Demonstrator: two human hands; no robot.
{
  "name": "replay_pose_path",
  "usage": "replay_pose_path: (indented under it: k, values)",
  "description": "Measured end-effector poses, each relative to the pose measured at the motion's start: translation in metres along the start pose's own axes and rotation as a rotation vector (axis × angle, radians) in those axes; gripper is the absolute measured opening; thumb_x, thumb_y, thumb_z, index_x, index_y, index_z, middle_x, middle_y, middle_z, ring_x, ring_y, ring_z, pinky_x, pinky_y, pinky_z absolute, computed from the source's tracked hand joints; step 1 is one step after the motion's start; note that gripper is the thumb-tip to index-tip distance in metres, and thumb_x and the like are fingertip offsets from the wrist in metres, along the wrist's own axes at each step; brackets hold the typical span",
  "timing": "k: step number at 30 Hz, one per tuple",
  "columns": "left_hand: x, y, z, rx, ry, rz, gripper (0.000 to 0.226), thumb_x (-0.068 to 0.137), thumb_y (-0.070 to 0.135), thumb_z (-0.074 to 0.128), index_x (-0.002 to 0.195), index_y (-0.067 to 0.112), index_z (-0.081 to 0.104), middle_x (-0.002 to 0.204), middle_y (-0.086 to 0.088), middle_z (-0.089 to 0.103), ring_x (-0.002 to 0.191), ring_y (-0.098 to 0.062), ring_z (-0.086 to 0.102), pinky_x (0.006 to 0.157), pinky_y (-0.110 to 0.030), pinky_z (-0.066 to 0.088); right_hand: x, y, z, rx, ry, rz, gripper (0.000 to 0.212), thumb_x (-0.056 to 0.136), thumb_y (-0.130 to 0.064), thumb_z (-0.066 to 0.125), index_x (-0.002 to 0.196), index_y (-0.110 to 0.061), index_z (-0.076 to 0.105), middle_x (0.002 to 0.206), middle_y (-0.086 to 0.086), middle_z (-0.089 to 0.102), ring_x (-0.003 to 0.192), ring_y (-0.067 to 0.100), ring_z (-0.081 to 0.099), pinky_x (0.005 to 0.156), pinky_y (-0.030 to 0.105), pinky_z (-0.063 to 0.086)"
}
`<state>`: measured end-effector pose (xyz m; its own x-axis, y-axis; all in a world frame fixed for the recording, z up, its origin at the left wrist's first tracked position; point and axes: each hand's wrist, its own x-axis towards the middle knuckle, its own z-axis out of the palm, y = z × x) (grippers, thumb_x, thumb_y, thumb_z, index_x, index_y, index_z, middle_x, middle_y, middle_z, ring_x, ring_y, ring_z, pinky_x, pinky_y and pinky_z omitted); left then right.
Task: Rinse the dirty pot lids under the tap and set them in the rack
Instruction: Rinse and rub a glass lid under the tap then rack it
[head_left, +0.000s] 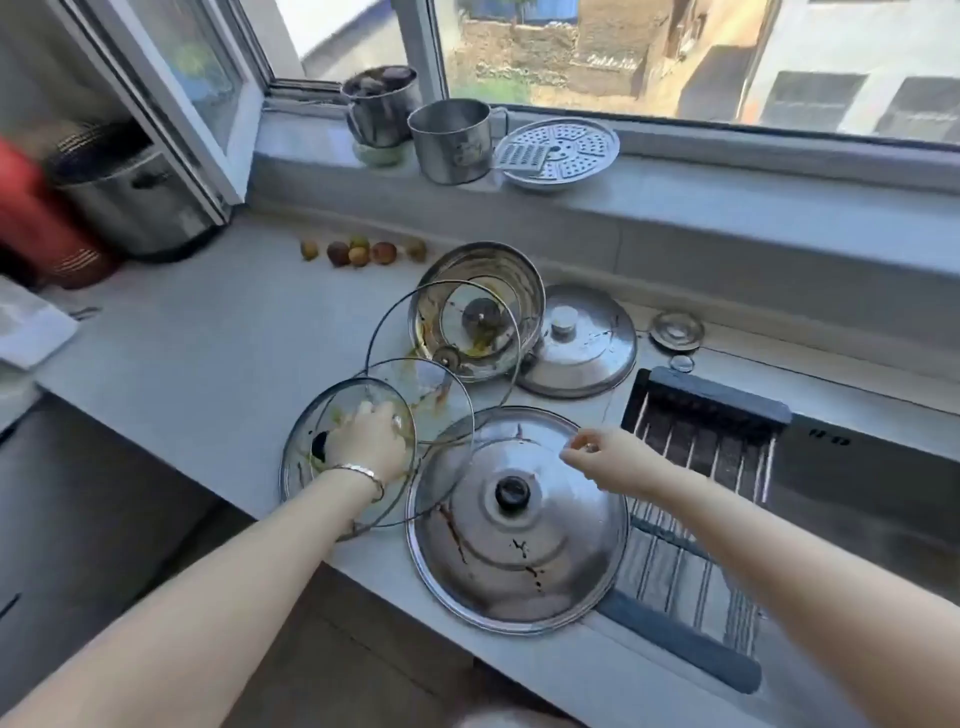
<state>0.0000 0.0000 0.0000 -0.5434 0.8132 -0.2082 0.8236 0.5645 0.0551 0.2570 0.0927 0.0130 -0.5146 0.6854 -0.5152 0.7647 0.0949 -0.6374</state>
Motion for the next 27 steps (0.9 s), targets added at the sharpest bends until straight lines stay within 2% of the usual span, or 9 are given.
replay_pose_path:
  k: [4, 7, 11, 16, 18, 20, 22, 25, 27]
  values:
    - [0.033, -0.058, 0.01, 0.141, -0.147, -0.134, 0.039, 0.085, 0.028, 0.047, 0.122, 0.014, 0.042, 0.129, -0.015, 0.041, 0.117, -0.034, 0.043, 0.087, -0.039, 0.042, 0.04, -0.034, 0.037, 0.067, -0.012, 0.055, 0.022, 0.09, -0.029, 0.05, 0.097, -0.013, 0.063, 0.064, -0.005, 0.052, 0.053, 0.013, 0.046, 0.05, 0.023, 0.035]
    - [0.049, -0.082, 0.024, 0.117, -0.254, -0.099, 0.035, 0.085, 0.029, 0.047, 0.116, 0.014, 0.043, 0.131, -0.016, 0.037, 0.109, -0.035, 0.046, 0.079, -0.037, 0.044, 0.063, -0.051, 0.056, 0.082, -0.006, 0.103, 0.015, 0.09, -0.029, 0.049, 0.092, -0.02, 0.06, 0.072, -0.005, 0.058, 0.055, 0.012, 0.05, 0.053, 0.023, 0.04]
    - [0.059, -0.102, 0.027, -0.073, -0.247, -0.07, 0.017, 0.082, 0.02, 0.05, 0.096, 0.014, 0.043, 0.106, -0.016, 0.047, 0.071, -0.027, 0.046, 0.06, -0.028, 0.039, 0.081, -0.066, 0.073, 0.076, -0.016, 0.116, 0.014, 0.091, -0.031, 0.049, 0.093, -0.022, 0.059, 0.083, -0.005, 0.059, 0.063, 0.009, 0.053, 0.065, 0.027, 0.047]
    - [0.06, -0.11, 0.015, -0.283, -0.207, -0.002, 0.017, 0.077, 0.023, 0.058, 0.088, 0.015, 0.047, 0.088, -0.007, 0.046, 0.075, -0.028, 0.053, 0.06, -0.028, 0.041, 0.093, -0.092, 0.085, 0.05, -0.013, 0.11, 0.024, 0.093, -0.033, 0.047, 0.105, -0.017, 0.06, 0.086, -0.005, 0.058, 0.066, 0.005, 0.051, 0.053, 0.018, 0.037]
    - [0.062, -0.106, 0.004, -0.353, -0.142, 0.038, 0.016, 0.076, 0.023, 0.059, 0.087, 0.016, 0.05, 0.087, -0.005, 0.046, 0.074, -0.025, 0.051, 0.057, -0.027, 0.038, 0.096, -0.104, 0.088, 0.109, 0.042, 0.106, 0.032, 0.092, -0.039, 0.047, 0.11, -0.016, 0.059, 0.095, -0.002, 0.061, 0.078, 0.01, 0.057, 0.064, 0.021, 0.045]
    - [0.066, -0.099, -0.008, -0.375, -0.065, 0.108, 0.015, 0.075, 0.024, 0.061, 0.084, 0.017, 0.05, 0.086, -0.003, 0.048, 0.074, -0.023, 0.05, 0.056, -0.027, 0.038, 0.1, -0.114, 0.091, 0.227, 0.053, 0.127, 0.046, 0.091, -0.05, 0.044, 0.118, -0.015, 0.055, 0.105, 0.0, 0.059, 0.098, 0.016, 0.058, 0.084, 0.029, 0.047]
    - [0.07, -0.088, -0.018, -0.405, -0.024, 0.176, 0.017, 0.074, 0.024, 0.062, 0.086, 0.016, 0.053, 0.087, -0.002, 0.05, 0.077, -0.023, 0.051, 0.061, -0.029, 0.042, 0.104, -0.122, 0.095, 0.413, -0.004, 0.193, 0.056, 0.089, -0.057, 0.04, 0.122, -0.012, 0.05, 0.108, 0.002, 0.058, 0.103, 0.018, 0.058, 0.09, 0.033, 0.047]
    - [0.075, -0.071, -0.021, -0.486, -0.028, 0.27, 0.018, 0.076, 0.024, 0.061, 0.091, 0.016, 0.055, 0.09, -0.001, 0.053, 0.082, -0.02, 0.051, 0.065, -0.027, 0.038, 0.111, -0.128, 0.104, 0.933, -0.027, 0.297, 0.047, 0.091, -0.05, 0.044, 0.107, -0.008, 0.054, 0.094, 0.01, 0.068, 0.087, 0.022, 0.068, 0.075, 0.031, 0.055]
    - [0.079, -0.069, -0.017, -0.511, -0.077, 0.303, 0.022, 0.082, 0.031, 0.057, 0.1, 0.019, 0.055, 0.097, 0.0, 0.055, 0.086, -0.017, 0.051, 0.069, -0.025, 0.038, 0.112, -0.124, 0.107, 1.199, 0.105, 0.289, 0.035, 0.092, -0.039, 0.05, 0.095, -0.004, 0.054, 0.078, 0.013, 0.072, 0.074, 0.026, 0.071, 0.061, 0.03, 0.058]
